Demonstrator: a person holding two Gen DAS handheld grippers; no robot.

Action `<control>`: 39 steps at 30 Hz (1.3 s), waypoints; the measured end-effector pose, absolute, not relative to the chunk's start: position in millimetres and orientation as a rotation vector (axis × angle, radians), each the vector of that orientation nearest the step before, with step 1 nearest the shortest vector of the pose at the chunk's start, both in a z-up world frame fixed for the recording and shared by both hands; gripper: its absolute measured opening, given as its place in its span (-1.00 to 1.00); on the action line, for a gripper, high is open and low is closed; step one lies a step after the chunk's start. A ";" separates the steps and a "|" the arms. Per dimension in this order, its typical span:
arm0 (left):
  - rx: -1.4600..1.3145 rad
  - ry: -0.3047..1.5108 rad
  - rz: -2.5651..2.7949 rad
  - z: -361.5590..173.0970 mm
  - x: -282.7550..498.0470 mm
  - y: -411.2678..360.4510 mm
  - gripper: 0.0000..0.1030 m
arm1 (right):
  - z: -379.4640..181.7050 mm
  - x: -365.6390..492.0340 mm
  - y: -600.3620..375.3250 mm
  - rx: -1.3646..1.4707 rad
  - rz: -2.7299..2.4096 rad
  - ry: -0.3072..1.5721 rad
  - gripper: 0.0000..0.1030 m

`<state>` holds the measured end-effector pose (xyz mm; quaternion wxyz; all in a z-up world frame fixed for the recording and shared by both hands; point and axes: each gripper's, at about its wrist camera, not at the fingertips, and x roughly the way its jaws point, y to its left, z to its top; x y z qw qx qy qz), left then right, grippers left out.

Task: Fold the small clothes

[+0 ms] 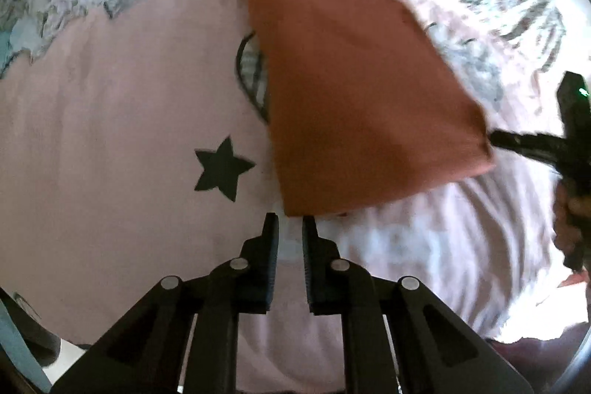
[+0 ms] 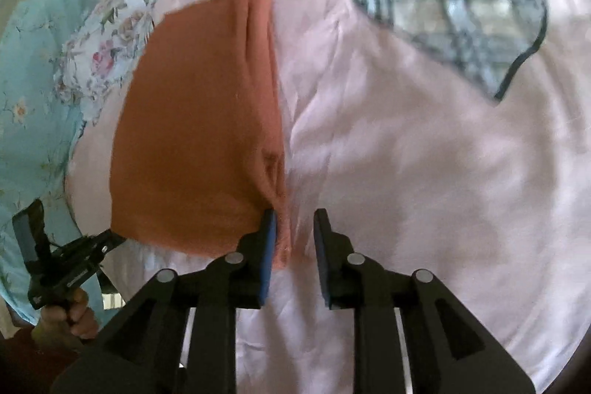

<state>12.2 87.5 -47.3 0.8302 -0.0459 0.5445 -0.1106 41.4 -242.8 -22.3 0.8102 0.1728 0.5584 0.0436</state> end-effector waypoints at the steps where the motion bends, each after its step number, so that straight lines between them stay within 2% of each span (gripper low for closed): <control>1: -0.098 1.131 -0.252 -37.4 10.3 88.0 -0.74 | -16.3 41.9 -244.7 0.373 0.099 1.171 -0.57; 7: -0.128 1.060 -0.350 -16.4 35.4 67.5 -0.67 | -1.7 102.2 -221.9 0.385 0.202 1.084 -0.57; 14: -0.139 1.144 -0.328 -60.1 62.5 66.1 -0.71 | -42.3 182.2 -201.7 0.336 0.186 1.145 -0.59; 15: -0.144 1.162 -0.324 -69.5 62.9 68.6 -0.74 | -52.3 189.7 -206.0 0.341 0.168 1.164 -0.73; 16: -0.147 1.166 -0.322 -74.8 62.6 70.2 -0.75 | -59.6 194.0 -211.7 0.354 0.155 1.166 -1.00; 17: -0.158 1.168 -0.324 -80.6 62.0 72.6 -0.77 | -63.3 195.0 -218.1 0.384 0.152 1.150 -1.00; 22: -0.178 1.174 -0.304 -78.7 62.2 70.6 -0.78 | -49.9 183.1 -215.1 0.385 0.142 1.128 -1.00; 26: -0.164 1.165 -0.325 -69.0 55.6 66.0 -0.55 | -26.4 148.2 -201.3 0.396 0.202 1.113 -0.93; 29: -0.153 1.163 -0.341 -68.1 50.1 63.6 -0.45 | -13.5 106.6 -179.3 0.325 0.247 1.105 -0.91; 35: -0.135 1.167 -0.391 -76.6 44.8 65.3 -0.45 | -54.1 41.4 -180.5 0.251 0.051 1.229 -0.89; 39: -0.117 1.179 -0.394 -78.0 48.1 61.6 -0.45 | -60.8 36.4 -188.9 0.337 0.002 1.192 -0.89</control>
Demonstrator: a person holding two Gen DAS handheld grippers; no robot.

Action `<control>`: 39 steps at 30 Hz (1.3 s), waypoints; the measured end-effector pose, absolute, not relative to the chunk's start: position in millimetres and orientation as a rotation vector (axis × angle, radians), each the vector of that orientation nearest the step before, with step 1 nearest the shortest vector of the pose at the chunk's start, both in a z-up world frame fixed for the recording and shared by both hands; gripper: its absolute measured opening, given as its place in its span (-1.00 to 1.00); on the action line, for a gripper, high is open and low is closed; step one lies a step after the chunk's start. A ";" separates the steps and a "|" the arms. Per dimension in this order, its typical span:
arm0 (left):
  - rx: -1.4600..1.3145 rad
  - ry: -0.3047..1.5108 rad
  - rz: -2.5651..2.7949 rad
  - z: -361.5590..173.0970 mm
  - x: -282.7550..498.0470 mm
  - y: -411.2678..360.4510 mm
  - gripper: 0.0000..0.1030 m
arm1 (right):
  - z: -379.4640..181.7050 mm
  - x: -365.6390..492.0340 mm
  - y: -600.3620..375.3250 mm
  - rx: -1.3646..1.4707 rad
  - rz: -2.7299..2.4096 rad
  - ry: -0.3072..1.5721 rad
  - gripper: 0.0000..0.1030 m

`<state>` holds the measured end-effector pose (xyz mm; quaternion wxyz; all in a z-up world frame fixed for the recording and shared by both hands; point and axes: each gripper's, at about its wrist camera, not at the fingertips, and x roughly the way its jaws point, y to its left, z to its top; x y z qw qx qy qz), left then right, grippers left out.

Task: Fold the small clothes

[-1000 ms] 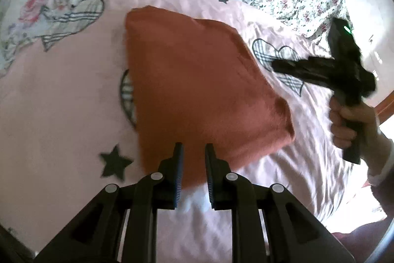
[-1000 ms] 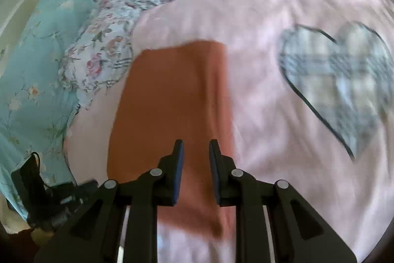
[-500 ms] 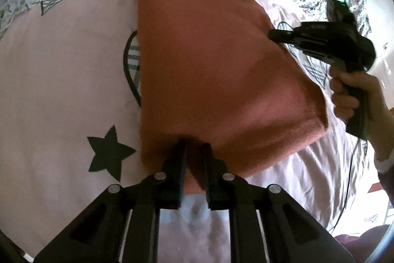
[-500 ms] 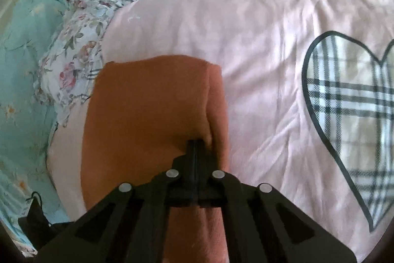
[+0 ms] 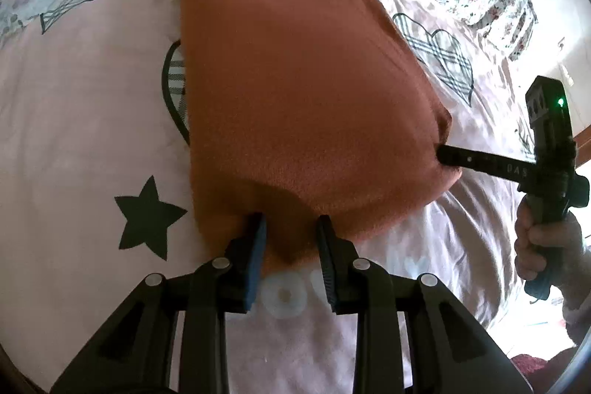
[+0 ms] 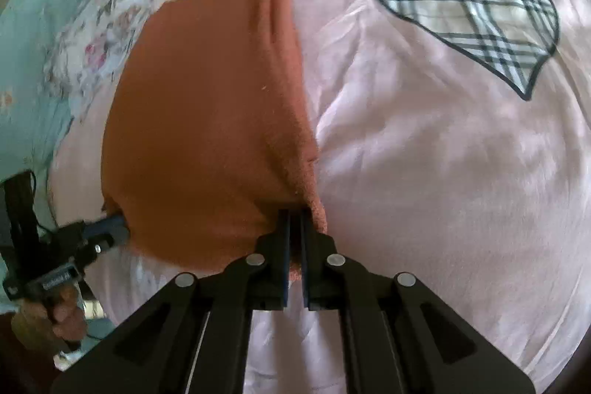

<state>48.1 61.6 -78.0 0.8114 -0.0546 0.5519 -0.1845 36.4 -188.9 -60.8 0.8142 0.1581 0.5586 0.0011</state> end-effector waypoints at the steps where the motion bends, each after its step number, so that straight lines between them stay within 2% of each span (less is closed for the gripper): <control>1: -0.109 1.180 -0.389 -78.0 48.7 60.1 -0.45 | -60.7 36.3 -188.3 0.337 -0.007 1.191 -0.89; 11: -0.070 1.193 -0.288 -71.4 37.0 53.1 -0.42 | -58.4 28.7 -177.4 0.298 0.014 1.193 -0.90; 15: -0.033 1.185 -0.256 -58.6 27.8 50.7 -0.26 | -44.5 8.0 -178.1 0.280 0.057 1.181 -0.88; 17: -0.046 1.175 -0.231 -50.7 20.3 52.6 0.00 | -39.8 -1.9 -176.5 0.295 0.084 1.176 -0.88; 18: -0.056 1.176 -0.218 -47.8 16.2 54.3 0.05 | -37.9 -7.5 -175.8 0.303 0.093 1.173 -0.87; 24: -0.029 1.192 -0.148 -38.2 -9.0 57.0 0.08 | -30.1 -33.3 -170.2 0.337 0.152 1.156 -0.87; 29: 0.014 1.181 -0.088 -32.0 -30.5 58.3 0.35 | -21.3 -46.2 -168.0 0.348 0.174 1.133 -0.85; 30: 0.023 1.180 -0.078 -31.4 -34.2 58.7 0.38 | -19.6 -49.0 -168.5 0.358 0.172 1.127 -0.78; 33: 0.040 1.173 -0.054 -28.4 -45.3 59.8 0.42 | -15.0 -57.7 -170.2 0.375 0.157 1.107 -0.24; 34: 0.042 1.171 -0.050 -27.5 -48.1 59.5 0.43 | -13.4 -60.9 -170.1 0.372 0.153 1.098 -0.18; 39: 0.077 1.131 -0.031 -17.7 -51.2 58.2 0.49 | -11.4 -66.6 -166.4 0.352 0.152 1.115 -0.18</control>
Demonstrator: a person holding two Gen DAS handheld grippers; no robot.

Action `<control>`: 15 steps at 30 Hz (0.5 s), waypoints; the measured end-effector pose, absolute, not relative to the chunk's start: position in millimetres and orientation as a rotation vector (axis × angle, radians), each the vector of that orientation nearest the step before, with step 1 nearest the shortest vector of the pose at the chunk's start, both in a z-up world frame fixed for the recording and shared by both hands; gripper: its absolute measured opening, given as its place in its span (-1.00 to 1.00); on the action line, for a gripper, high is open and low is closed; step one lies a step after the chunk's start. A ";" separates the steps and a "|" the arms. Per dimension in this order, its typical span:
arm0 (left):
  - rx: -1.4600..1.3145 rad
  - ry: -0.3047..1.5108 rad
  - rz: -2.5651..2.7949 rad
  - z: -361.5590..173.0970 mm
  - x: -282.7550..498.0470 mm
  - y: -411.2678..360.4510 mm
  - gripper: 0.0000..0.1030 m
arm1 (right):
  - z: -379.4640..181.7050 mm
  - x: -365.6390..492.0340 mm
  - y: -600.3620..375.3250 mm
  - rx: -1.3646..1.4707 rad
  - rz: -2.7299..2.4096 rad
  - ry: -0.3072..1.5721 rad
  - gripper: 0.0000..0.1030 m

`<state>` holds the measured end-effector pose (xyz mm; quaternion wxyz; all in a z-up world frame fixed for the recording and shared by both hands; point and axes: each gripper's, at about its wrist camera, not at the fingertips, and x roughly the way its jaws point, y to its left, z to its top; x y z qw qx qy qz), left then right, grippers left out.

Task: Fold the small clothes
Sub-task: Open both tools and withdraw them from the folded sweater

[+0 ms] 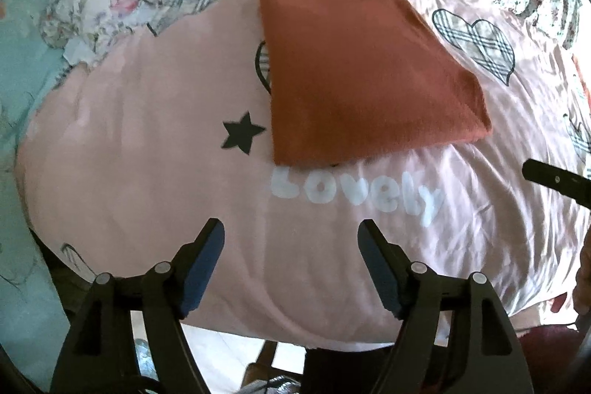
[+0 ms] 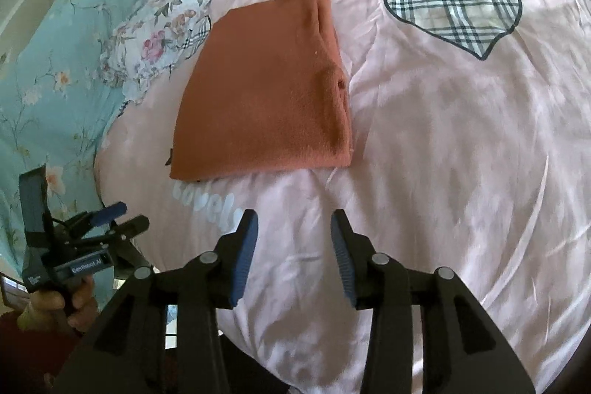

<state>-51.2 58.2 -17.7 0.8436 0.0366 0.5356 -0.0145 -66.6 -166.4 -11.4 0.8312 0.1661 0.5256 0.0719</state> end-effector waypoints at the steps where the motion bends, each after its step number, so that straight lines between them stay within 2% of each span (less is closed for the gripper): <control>1: 0.086 1.116 -0.030 -15.4 -49.6 57.9 0.51 | -10.8 -66.5 -164.7 0.343 0.157 1.118 -0.17; 3: 0.107 1.078 -0.028 -10.4 -47.1 55.6 0.57 | -8.5 -64.3 -158.5 0.305 0.167 1.123 -0.16; 8: 0.136 1.022 -0.046 -1.3 -32.5 50.2 0.59 | 2.4 -51.6 -145.8 0.205 0.173 1.117 0.03; 10: 0.141 0.998 -0.043 2.9 -27.3 50.0 0.65 | 8.1 -45.7 -139.9 0.176 0.184 1.104 0.31; 15: 0.134 1.006 -0.043 2.7 -8.0 53.2 0.66 | 13.0 -27.5 -126.9 0.112 0.200 1.086 0.50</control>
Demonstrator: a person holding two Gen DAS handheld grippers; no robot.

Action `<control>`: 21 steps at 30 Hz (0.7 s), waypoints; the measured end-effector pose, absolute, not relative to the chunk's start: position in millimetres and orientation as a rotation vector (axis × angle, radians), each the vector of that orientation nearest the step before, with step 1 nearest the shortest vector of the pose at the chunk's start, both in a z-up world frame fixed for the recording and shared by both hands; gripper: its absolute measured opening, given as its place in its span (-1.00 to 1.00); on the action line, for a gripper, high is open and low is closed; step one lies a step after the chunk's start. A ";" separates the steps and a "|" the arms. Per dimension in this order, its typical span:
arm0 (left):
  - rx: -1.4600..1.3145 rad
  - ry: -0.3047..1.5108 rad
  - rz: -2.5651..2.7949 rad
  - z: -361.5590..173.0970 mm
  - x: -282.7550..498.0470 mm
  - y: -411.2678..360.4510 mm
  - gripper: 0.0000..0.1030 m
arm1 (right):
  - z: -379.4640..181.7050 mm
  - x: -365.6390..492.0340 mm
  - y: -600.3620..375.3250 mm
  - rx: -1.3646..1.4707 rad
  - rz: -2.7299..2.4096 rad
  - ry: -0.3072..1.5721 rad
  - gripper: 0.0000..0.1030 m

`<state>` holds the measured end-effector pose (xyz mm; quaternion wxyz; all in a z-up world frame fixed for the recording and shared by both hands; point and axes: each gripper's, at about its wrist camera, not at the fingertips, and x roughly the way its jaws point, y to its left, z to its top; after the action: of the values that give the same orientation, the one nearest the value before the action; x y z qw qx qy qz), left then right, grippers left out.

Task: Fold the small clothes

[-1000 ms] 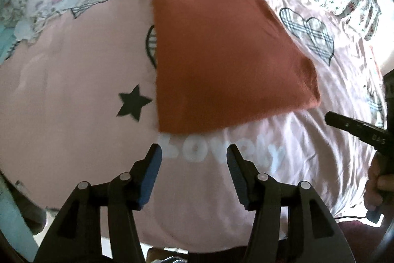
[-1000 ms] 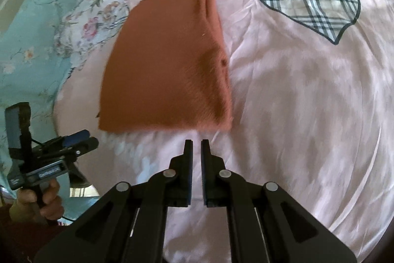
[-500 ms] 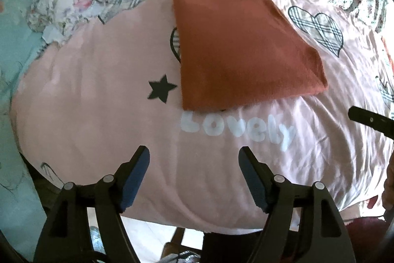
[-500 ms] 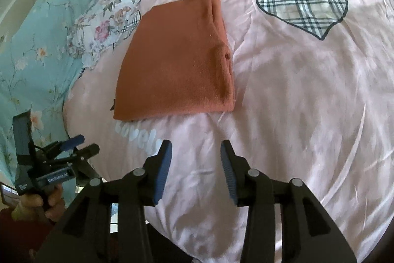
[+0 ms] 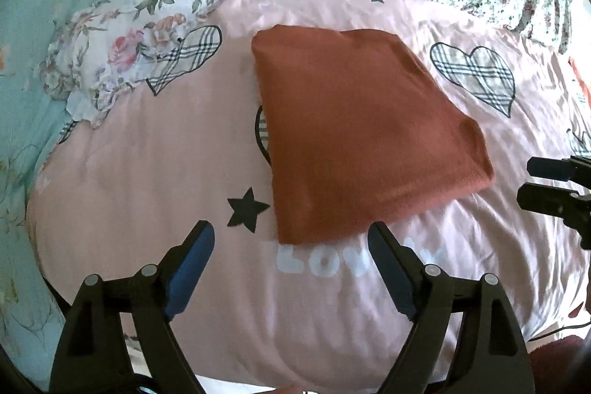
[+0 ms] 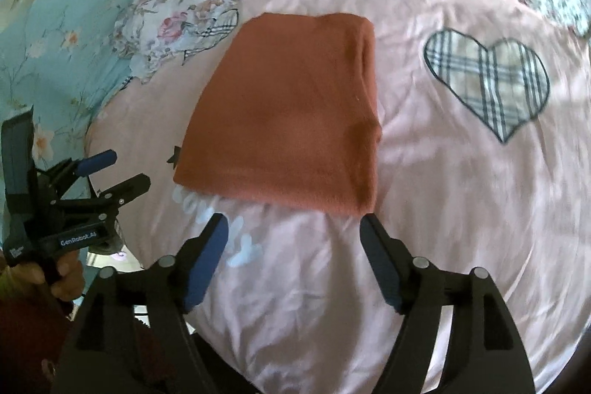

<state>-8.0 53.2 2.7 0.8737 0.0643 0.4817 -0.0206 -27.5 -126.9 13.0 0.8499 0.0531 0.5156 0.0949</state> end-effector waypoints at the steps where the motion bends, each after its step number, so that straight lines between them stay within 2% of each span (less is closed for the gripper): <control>1: 0.130 1.015 -0.039 1.3 -3.2 54.5 0.66 | 12.3 -24.9 -125.7 0.111 0.199 1.087 0.52; 12: 0.083 1.088 0.000 -13.6 51.3 65.2 0.67 | 1.0 24.2 -125.3 0.168 0.172 1.112 0.54; 21: 0.069 1.077 0.008 -8.7 82.3 57.4 0.67 | -6.9 58.8 -127.4 0.181 0.180 1.134 0.55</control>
<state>82.3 57.4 -8.7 0.8580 0.0330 0.5126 0.0036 58.8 -127.4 -6.9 0.8360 0.0853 0.5354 0.0850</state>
